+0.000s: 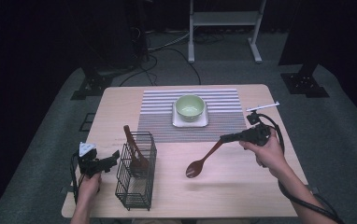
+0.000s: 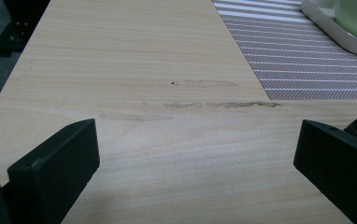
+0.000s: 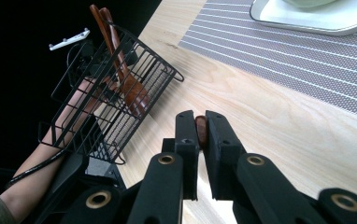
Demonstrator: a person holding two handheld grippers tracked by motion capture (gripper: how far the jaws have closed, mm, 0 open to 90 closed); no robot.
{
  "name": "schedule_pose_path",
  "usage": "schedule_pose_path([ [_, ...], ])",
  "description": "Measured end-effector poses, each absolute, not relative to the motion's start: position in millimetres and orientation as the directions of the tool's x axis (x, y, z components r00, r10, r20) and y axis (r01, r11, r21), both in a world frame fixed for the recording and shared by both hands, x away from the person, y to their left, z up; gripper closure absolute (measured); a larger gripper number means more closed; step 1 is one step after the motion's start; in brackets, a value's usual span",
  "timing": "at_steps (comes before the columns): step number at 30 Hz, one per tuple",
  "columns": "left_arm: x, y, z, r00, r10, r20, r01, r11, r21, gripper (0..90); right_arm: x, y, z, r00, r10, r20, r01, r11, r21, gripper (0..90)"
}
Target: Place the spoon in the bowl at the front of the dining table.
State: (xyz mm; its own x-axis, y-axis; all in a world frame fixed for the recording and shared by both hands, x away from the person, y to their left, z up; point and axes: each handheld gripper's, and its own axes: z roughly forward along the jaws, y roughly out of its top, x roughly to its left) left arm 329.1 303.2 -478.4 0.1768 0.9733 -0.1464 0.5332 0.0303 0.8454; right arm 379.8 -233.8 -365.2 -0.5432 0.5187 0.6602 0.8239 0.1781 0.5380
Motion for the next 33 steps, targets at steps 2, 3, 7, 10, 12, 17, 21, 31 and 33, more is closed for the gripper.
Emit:
schedule_pose_path([
  [2, 329, 303, -478, 0.178, 0.973, -0.145, 0.533, 0.029, 0.846, 0.0, 380, -235, -365, -0.54, 0.521, 0.661, 0.826, 0.176, 0.536, 83.5],
  [3, 329, 303, -478, 0.177, 0.973, -0.147, 0.534, 0.031, 0.845, 0.0, 381, -235, -364, -0.54, 0.523, 0.659, 0.825, 0.175, 0.537, 83.5],
  [7, 329, 303, -478, 0.177, 0.973, -0.148, 0.533, 0.031, 0.845, 0.0, 382, -237, -363, -0.537, 0.531, 0.656, 0.825, 0.169, 0.538, 83.5],
  [10, 329, 303, -478, 0.177, 0.973, -0.148, 0.533, 0.032, 0.845, 0.0, 384, -238, -363, -0.531, 0.54, 0.653, 0.827, 0.164, 0.537, 83.5],
  [12, 329, 303, -478, 0.175, 0.973, -0.15, 0.533, 0.034, 0.845, 0.0, 384, -239, -363, -0.529, 0.541, 0.654, 0.828, 0.161, 0.537, 83.6],
  [17, 329, 303, -478, 0.176, 0.973, -0.15, 0.533, 0.034, 0.845, 0.0, 387, -241, -363, -0.523, 0.548, 0.653, 0.829, 0.147, 0.54, 83.5],
  [21, 329, 303, -478, 0.177, 0.973, -0.149, 0.533, 0.032, 0.845, 0.0, 389, -243, -362, -0.517, 0.554, 0.653, 0.829, 0.133, 0.544, 83.5],
  [31, 329, 303, -478, 0.176, 0.973, -0.149, 0.536, 0.033, 0.844, 0.0, 395, -247, -362, -0.499, 0.569, 0.654, 0.832, 0.104, 0.544, 83.5],
  [33, 329, 303, -478, 0.176, 0.973, -0.148, 0.536, 0.032, 0.844, 0.0, 396, -247, -361, -0.496, 0.572, 0.653, 0.833, 0.1, 0.545, 83.5],
])
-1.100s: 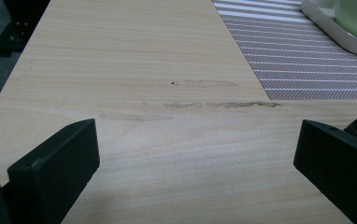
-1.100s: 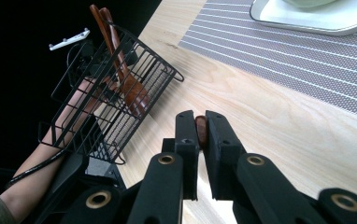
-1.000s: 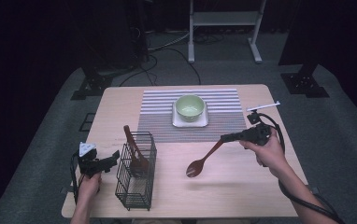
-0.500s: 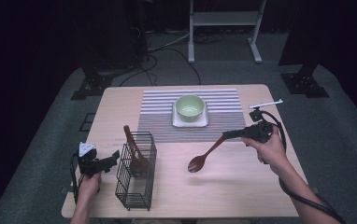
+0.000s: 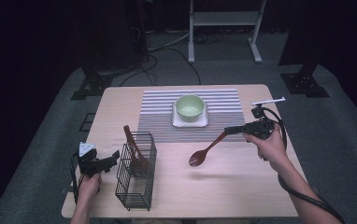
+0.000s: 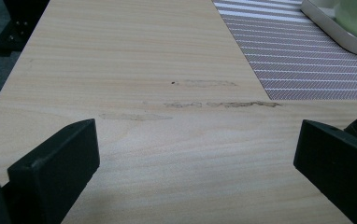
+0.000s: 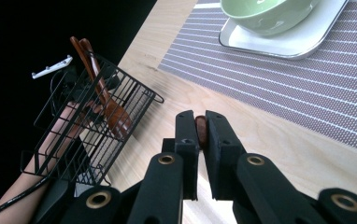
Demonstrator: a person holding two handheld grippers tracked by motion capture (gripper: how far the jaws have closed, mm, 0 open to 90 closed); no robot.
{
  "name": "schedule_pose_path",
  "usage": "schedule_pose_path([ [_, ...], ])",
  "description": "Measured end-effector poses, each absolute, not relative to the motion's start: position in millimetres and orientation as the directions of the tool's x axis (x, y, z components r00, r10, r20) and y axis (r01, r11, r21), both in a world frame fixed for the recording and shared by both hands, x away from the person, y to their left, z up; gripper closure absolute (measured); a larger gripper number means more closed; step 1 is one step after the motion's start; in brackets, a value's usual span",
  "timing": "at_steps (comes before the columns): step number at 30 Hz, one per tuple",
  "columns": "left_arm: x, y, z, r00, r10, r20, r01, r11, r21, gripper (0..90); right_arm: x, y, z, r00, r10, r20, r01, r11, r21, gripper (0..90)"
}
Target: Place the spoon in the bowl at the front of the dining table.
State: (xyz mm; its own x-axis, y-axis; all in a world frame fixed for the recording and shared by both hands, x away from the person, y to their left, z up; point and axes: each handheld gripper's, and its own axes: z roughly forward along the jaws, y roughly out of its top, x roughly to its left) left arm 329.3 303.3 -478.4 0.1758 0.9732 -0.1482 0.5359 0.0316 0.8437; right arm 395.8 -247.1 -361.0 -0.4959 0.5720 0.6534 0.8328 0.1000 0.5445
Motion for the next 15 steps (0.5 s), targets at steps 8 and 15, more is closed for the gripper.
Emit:
schedule_pose_path([
  [8, 329, 303, -478, 0.175, 0.973, -0.148, 0.536, 0.032, 0.844, 0.0, 401, -245, -355, -0.497, 0.582, 0.643, 0.827, 0.095, 0.554, 83.5],
  [15, 329, 304, -478, 0.175, 0.973, -0.15, 0.537, 0.033, 0.843, 0.0, 406, -242, -351, -0.497, 0.592, 0.635, 0.824, 0.091, 0.56, 83.6],
])
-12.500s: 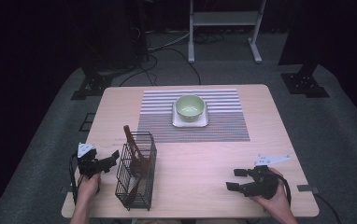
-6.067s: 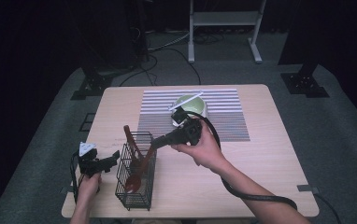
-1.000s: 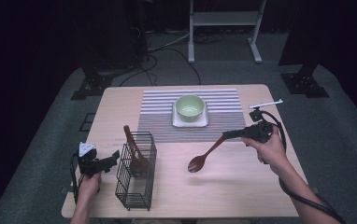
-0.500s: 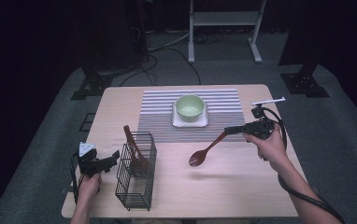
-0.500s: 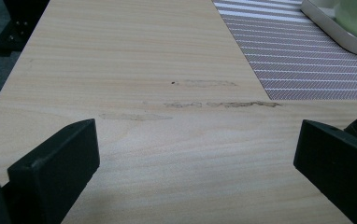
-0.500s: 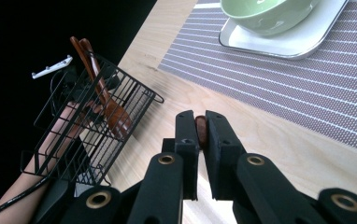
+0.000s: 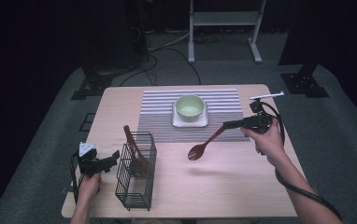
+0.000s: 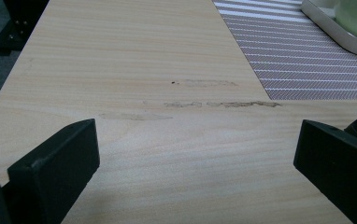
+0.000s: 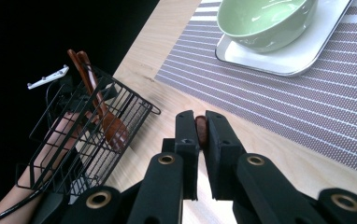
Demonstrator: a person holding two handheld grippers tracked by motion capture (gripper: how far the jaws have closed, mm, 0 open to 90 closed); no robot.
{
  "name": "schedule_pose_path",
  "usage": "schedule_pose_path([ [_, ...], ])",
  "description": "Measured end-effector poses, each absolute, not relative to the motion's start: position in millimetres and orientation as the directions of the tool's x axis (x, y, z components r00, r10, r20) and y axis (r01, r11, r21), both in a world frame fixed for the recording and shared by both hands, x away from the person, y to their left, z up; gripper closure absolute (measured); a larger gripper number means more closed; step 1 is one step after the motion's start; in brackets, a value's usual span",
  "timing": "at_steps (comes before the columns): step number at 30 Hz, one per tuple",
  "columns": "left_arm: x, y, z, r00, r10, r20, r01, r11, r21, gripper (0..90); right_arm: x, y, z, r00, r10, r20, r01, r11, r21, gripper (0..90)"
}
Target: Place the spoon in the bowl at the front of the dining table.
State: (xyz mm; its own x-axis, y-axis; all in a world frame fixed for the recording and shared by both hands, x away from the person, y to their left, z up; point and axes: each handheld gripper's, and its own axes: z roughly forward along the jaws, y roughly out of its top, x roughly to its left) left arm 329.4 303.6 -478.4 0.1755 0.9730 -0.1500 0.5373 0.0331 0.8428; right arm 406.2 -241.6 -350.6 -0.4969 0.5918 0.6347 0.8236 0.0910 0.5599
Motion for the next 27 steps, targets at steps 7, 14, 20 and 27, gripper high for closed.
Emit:
schedule_pose_path([
  [7, 329, 304, -478, 0.175, 0.973, -0.153, 0.537, 0.036, 0.843, 0.0, 411, -240, -348, -0.489, 0.603, 0.63, 0.821, 0.076, 0.565, 83.5],
  [14, 329, 304, -478, 0.176, 0.972, -0.154, 0.536, 0.037, 0.843, 0.0, 416, -239, -344, -0.485, 0.61, 0.626, 0.817, 0.062, 0.573, 83.5],
  [20, 329, 304, -478, 0.176, 0.972, -0.154, 0.536, 0.037, 0.843, 0.0, 421, -237, -342, -0.479, 0.618, 0.623, 0.816, 0.052, 0.576, 83.6],
  [27, 329, 304, -479, 0.175, 0.972, -0.156, 0.535, 0.039, 0.844, 0.0, 428, -234, -341, -0.472, 0.631, 0.616, 0.814, 0.043, 0.579, 83.6],
])
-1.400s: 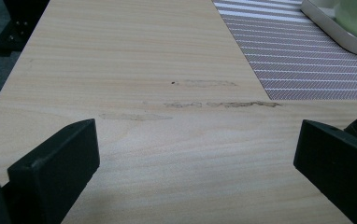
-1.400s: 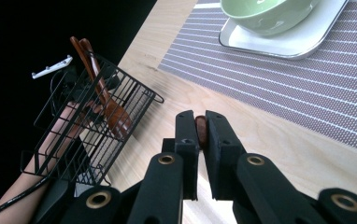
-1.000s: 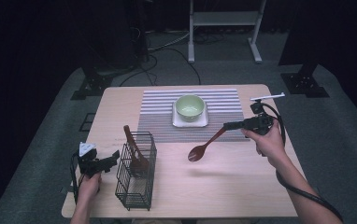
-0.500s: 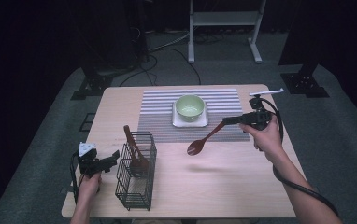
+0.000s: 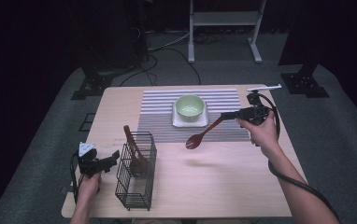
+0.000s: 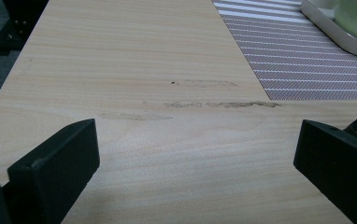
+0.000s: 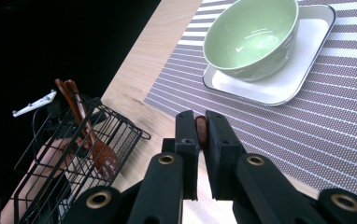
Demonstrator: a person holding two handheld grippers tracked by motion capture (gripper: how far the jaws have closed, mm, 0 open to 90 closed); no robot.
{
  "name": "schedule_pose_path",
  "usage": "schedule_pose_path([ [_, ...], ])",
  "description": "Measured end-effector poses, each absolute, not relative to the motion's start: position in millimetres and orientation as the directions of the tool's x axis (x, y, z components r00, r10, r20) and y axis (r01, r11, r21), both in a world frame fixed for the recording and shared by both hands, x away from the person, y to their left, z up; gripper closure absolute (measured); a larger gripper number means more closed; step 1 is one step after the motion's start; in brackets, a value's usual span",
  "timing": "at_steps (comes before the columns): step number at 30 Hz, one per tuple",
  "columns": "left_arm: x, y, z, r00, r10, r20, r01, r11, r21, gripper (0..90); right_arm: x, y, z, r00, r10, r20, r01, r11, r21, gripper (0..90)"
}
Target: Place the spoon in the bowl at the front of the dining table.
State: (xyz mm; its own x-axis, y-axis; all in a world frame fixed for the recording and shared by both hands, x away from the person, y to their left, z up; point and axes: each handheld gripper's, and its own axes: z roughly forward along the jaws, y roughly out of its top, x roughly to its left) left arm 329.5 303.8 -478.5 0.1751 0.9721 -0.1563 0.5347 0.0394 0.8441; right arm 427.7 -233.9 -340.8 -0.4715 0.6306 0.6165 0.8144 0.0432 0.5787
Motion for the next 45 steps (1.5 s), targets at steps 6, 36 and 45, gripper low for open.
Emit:
schedule_pose_path([
  [6, 329, 304, -478, 0.176, 0.972, -0.154, 0.535, 0.037, 0.844, 0.0, 435, -234, -339, -0.459, 0.646, 0.61, 0.814, 0.03, 0.581, 83.5],
  [36, 329, 305, -479, 0.174, 0.971, -0.161, 0.534, 0.045, 0.844, 0.0, 456, -224, -323, -0.437, 0.685, 0.583, 0.798, -0.004, 0.603, 83.5],
  [45, 329, 305, -478, 0.175, 0.971, -0.163, 0.534, 0.045, 0.844, 0.0, 464, -224, -319, -0.415, 0.7, 0.581, 0.794, -0.033, 0.607, 83.5],
])
